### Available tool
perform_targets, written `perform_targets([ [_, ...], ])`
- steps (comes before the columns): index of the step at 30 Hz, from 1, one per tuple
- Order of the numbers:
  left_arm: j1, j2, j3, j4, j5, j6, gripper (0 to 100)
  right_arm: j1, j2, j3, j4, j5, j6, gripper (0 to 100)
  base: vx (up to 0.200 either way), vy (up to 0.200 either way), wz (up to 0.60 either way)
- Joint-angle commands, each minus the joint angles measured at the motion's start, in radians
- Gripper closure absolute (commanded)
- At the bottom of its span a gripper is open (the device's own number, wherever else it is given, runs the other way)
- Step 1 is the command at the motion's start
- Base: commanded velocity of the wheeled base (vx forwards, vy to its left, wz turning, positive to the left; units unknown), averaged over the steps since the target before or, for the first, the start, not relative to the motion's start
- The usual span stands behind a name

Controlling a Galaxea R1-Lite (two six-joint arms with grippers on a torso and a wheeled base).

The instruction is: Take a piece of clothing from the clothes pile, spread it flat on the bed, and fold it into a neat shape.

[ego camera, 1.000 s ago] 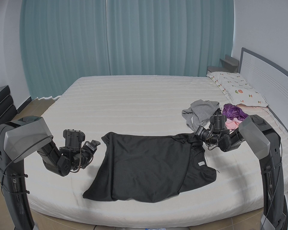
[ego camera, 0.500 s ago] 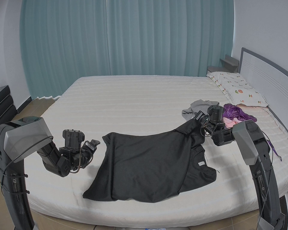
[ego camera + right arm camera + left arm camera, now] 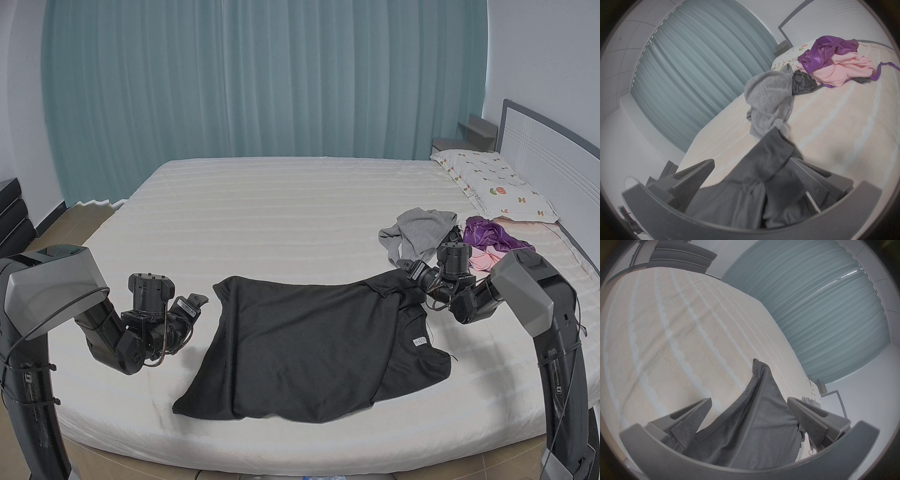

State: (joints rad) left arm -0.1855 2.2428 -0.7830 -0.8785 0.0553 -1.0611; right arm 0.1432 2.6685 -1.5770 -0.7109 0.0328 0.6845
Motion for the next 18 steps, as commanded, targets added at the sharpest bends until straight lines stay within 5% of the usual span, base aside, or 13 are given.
perform_targets([
  [1, -0.012, -0.095, 0.143, -0.089, -0.002, 0.007, 0, -0.014, -0.332, 0.423, -0.116, 0.110, 0.004, 0, 0.000, 0.000, 0.00],
  [14, -0.074, -0.163, 0.334, -0.097, -0.002, -0.004, 0, 0.007, -0.568, 0.870, -0.154, 0.113, 0.049, 0, 0.000, 0.000, 0.00],
  [18, -0.081, -0.163, 0.378, -0.100, -0.002, -0.005, 0, 0.009, -0.602, 0.951, -0.182, 0.113, 0.049, 0, -0.200, 0.000, 0.00],
])
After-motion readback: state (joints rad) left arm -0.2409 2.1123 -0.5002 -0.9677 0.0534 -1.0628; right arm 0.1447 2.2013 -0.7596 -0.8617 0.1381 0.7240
